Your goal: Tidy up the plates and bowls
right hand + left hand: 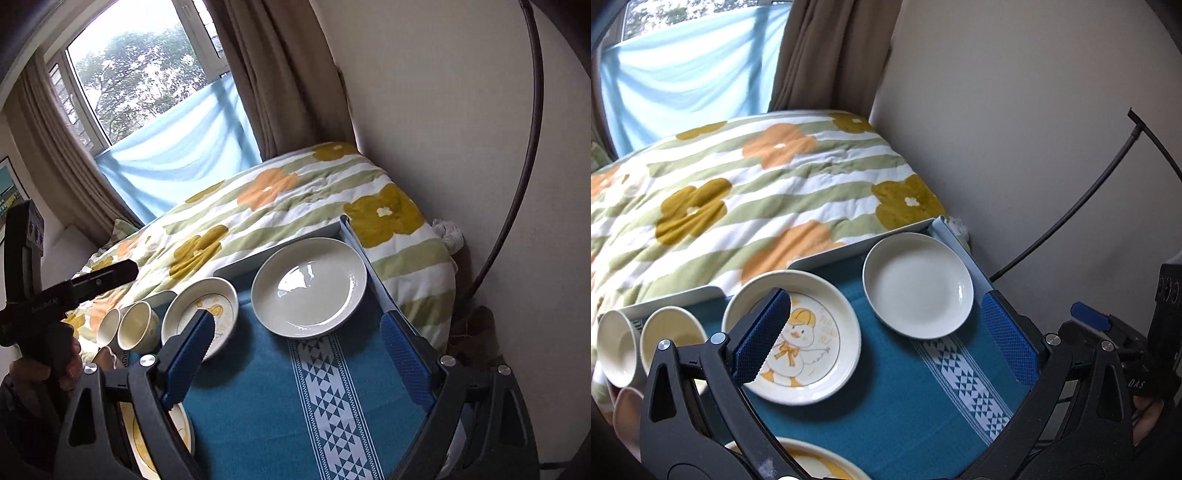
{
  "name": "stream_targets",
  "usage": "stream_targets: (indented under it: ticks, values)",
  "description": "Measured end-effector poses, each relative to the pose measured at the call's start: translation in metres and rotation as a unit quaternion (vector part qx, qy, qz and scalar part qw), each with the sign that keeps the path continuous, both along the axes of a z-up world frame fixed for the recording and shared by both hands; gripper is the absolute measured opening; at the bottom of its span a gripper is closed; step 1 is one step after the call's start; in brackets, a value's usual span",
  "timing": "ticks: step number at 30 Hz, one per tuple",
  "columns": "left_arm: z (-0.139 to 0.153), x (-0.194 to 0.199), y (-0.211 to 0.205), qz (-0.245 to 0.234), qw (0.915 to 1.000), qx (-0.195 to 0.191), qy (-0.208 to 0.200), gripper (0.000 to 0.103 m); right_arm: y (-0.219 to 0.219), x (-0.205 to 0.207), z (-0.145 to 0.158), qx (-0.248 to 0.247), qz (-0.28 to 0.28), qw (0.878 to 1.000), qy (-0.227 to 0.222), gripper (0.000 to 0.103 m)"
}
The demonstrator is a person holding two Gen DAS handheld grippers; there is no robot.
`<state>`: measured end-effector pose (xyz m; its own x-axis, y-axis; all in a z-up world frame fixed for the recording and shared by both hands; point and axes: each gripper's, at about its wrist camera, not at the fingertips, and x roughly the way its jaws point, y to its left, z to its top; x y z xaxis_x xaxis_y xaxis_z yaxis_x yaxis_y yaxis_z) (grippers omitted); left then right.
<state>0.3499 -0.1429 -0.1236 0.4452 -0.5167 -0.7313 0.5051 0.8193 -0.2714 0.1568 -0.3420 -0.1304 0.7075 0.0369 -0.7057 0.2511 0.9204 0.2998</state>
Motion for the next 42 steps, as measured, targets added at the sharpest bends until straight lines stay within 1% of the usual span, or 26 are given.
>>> stream_targets:
  ticks: [3,5,7,10,12,13,14,15,16,17,18,19,20,21,22,23,25,28,29,32,36,42]
  values:
    - [-0.023,0.035,-0.022,0.002,0.9995,0.025,0.019,0.102,-0.014,0.022,-0.023,0.007,-0.022,1.0,0.021,0.089]
    - [-0.04,0.055,-0.036,-0.001,0.9985,0.047,0.028,0.102,-0.024,0.039,-0.043,0.034,-0.022,0.998,0.041,0.089]
    - [-0.059,0.073,-0.054,-0.012,0.9968,0.065,0.046,0.102,-0.035,0.053,-0.065,0.062,-0.029,0.996,0.06,0.089]
    - [-0.093,0.097,-0.079,-0.044,0.9916,0.081,0.091,0.102,-0.049,0.068,-0.092,0.099,-0.041,0.991,0.08,0.089]
    - [-0.114,0.107,-0.088,-0.056,0.9884,0.077,0.118,0.099,-0.055,0.075,-0.106,0.119,-0.043,0.988,0.088,0.088]
    - [-0.125,0.111,-0.092,-0.064,0.9864,0.072,0.133,0.095,-0.057,0.079,-0.113,0.123,-0.043,0.987,0.092,0.085]
    - [-0.134,0.114,-0.096,-0.07,0.9844,0.073,0.144,0.087,-0.058,0.081,-0.119,0.126,-0.041,0.986,0.097,0.078]
    - [-0.142,0.117,-0.1,-0.076,0.9825,0.076,0.152,0.083,-0.06,0.085,-0.124,0.129,-0.04,0.986,0.101,0.071]
    - [-0.149,0.12,-0.103,-0.081,0.9808,0.081,0.158,0.077,-0.061,0.088,-0.128,0.132,-0.04,0.985,0.104,0.068]
    - [-0.155,0.122,-0.106,-0.085,0.9794,0.086,0.161,0.07,-0.062,0.089,-0.132,0.134,-0.04,0.984,0.106,0.062]
    - [-0.16,0.124,-0.107,-0.089,0.9783,0.088,0.165,0.066,-0.063,0.09,-0.135,0.135,-0.041,0.984,0.107,0.058]
    - [-0.164,0.125,-0.108,-0.093,0.977,0.09,0.169,0.057,-0.064,0.091,-0.137,0.134,-0.042,0.984,0.108,0.056]
    - [-0.168,0.126,-0.109,-0.098,0.9756,0.092,0.174,0.047,-0.064,0.094,-0.139,0.133,-0.043,0.984,0.109,0.05]
    - [-0.172,0.126,-0.111,-0.103,0.9744,0.097,0.175,0.043,-0.064,0.094,-0.141,0.131,-0.042,0.984,0.11,0.043]
    - [-0.174,0.127,-0.112,-0.105,0.9737,0.101,0.175,0.038,-0.064,0.096,-0.142,0.129,-0.042,0.984,0.111,0.04]
    - [-0.176,0.127,-0.112,-0.107,0.9734,0.104,0.173,0.031,-0.063,0.097,-0.144,0.128,-0.043,0.984,0.114,0.032]
    - [-0.178,0.127,-0.112,-0.107,0.9734,0.108,0.171,0.024,-0.064,0.1,-0.147,0.123,-0.046,0.984,0.117,0.028]
    - [-0.179,0.128,-0.109,-0.104,0.9743,0.107,0.169,0.018,-0.064,0.099,-0.149,0.113,-0.053,0.985,0.122,0.019]
    - [-0.179,0.129,-0.108,-0.103,0.9746,0.106,0.168,0.018,-0.066,0.099,-0.15,0.113,-0.055,0.984,0.124,0.014]
    - [-0.18,0.127,-0.108,-0.105,0.9752,0.105,0.164,0.018,-0.068,0.1,-0.151,0.113,-0.05,0.985,0.123,0.014]
    - [-0.178,0.122,-0.11,-0.104,0.9763,0.124,0.144,0.018,-0.07,0.099,-0.151,0.12,-0.045,0.985,0.113,0.014]
    - [-0.168,0.119,-0.103,-0.09,0.9802,0.108,0.139,0.018,-0.068,0.104,-0.143,0.102,-0.022,0.989,0.109,0.014]
